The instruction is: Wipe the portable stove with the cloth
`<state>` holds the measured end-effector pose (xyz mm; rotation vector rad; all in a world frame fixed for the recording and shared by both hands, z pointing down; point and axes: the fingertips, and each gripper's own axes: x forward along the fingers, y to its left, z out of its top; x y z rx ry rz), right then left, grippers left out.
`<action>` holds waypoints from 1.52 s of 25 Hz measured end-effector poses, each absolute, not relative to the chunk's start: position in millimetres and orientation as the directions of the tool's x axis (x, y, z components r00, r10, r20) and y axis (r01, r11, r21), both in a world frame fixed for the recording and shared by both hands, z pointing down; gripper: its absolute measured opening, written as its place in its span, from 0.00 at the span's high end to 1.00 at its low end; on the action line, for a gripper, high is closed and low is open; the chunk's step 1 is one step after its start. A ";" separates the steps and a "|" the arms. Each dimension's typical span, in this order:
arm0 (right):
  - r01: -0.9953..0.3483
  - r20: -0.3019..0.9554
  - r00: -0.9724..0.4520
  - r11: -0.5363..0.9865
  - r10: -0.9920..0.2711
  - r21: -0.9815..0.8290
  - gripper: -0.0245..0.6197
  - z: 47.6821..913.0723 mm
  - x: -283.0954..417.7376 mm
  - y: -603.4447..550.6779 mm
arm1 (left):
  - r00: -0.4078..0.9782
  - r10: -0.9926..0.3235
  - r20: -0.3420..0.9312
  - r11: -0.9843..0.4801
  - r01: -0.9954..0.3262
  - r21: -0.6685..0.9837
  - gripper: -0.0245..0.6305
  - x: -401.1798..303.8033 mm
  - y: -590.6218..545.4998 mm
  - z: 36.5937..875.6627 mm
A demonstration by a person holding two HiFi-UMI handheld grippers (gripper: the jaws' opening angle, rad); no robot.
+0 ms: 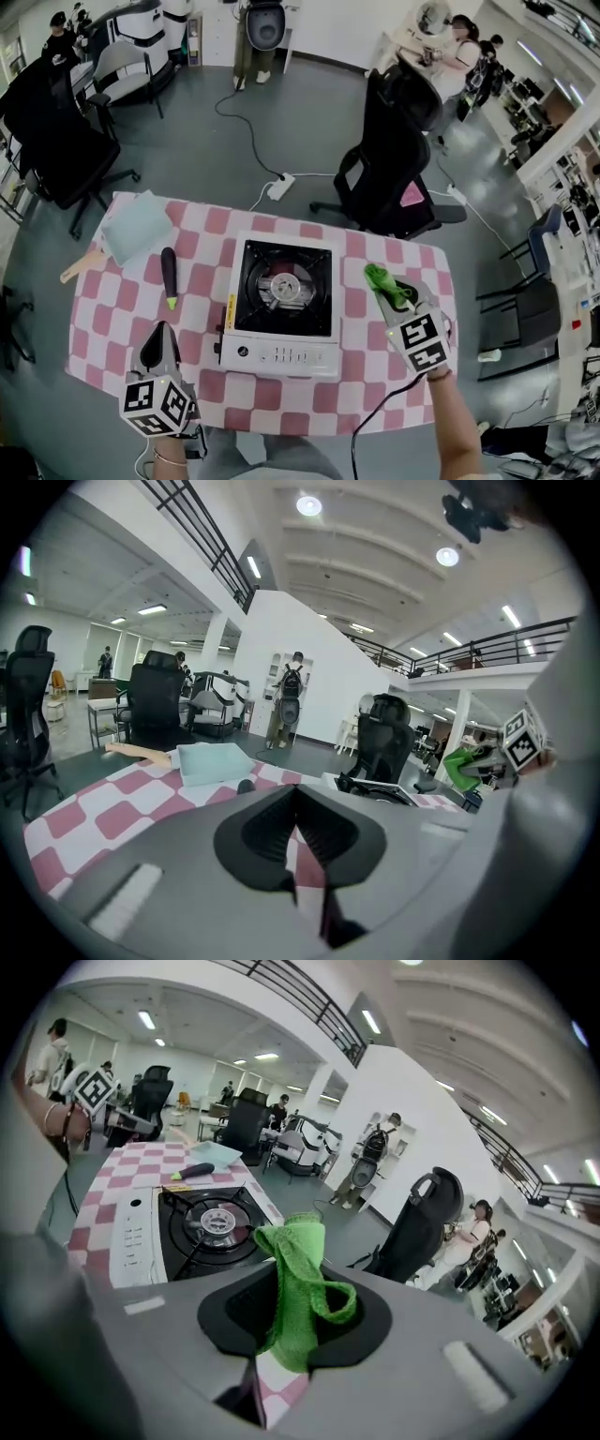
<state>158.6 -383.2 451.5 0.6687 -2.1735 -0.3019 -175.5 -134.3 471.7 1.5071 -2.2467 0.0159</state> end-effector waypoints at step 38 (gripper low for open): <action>0.166 0.745 -0.375 0.751 -0.551 0.639 0.83 552.9 92.8 -474.6 | -0.465 -0.782 0.416 0.585 -0.777 0.231 0.96 -160.1 -100.7 485.2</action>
